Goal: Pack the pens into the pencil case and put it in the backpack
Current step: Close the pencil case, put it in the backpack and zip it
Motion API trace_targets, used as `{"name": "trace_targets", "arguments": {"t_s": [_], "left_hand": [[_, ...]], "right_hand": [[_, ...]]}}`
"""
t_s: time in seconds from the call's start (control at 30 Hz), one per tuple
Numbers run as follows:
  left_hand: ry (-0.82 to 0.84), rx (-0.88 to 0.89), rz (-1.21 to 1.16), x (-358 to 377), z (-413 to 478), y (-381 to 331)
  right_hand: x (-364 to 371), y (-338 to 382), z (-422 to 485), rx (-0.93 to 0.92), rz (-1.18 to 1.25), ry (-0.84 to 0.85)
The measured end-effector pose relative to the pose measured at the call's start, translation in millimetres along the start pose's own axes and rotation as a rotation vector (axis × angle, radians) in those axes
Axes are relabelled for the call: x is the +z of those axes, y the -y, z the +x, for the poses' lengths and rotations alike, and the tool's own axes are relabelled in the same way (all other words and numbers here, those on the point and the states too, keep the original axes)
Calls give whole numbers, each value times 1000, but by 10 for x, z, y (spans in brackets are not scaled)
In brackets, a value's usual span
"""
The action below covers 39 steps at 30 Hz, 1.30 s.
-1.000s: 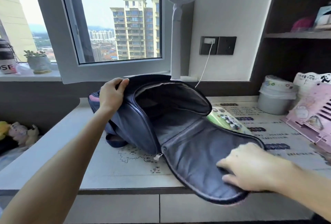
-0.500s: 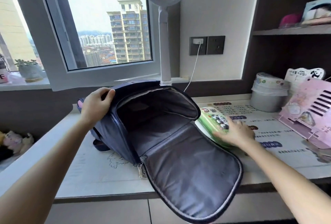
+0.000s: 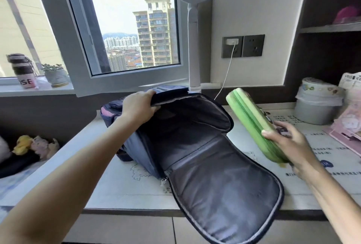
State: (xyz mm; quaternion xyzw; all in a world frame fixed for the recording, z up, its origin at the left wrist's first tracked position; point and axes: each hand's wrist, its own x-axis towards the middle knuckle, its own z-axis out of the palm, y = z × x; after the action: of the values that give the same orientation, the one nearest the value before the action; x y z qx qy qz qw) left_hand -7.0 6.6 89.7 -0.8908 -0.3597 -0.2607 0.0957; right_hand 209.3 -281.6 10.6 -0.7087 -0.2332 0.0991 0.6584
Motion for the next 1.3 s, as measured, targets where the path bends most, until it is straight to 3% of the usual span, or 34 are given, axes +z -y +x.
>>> {"name": "trace_targets", "arguments": {"t_s": [0.1, 0.23, 0.3, 0.43, 0.7, 0.83, 0.93, 1.07, 1.3], "left_hand": [[-72, -15, -24, -51, 78, 1], [-112, -119, -167, -151, 146, 101], [-126, -152, -225, -164, 143, 191], [-186, -156, -289, -153, 75, 311], [-119, -86, -298, -163, -45, 383], [-141, -97, -311, -188, -95, 397], [-125, -104, -325, -172, -92, 432], [-98, -73, -314, -151, -70, 419], [-118, -46, -260, -85, -172, 352]], "right_hand": [[176, 283, -396, -102, -138, 262], [639, 451, -561, -197, -767, 498], [812, 534, -495, -165, -891, 574], [992, 684, -361, -107, -964, 678], [1929, 256, -382, -200, -1025, 489], [1940, 164, -230, -203, -824, 732], [1598, 96, -29, -343, -803, 946], [1633, -41, 59, -498, -770, 859], [2048, -124, -4, -702, -1157, 610]]}}
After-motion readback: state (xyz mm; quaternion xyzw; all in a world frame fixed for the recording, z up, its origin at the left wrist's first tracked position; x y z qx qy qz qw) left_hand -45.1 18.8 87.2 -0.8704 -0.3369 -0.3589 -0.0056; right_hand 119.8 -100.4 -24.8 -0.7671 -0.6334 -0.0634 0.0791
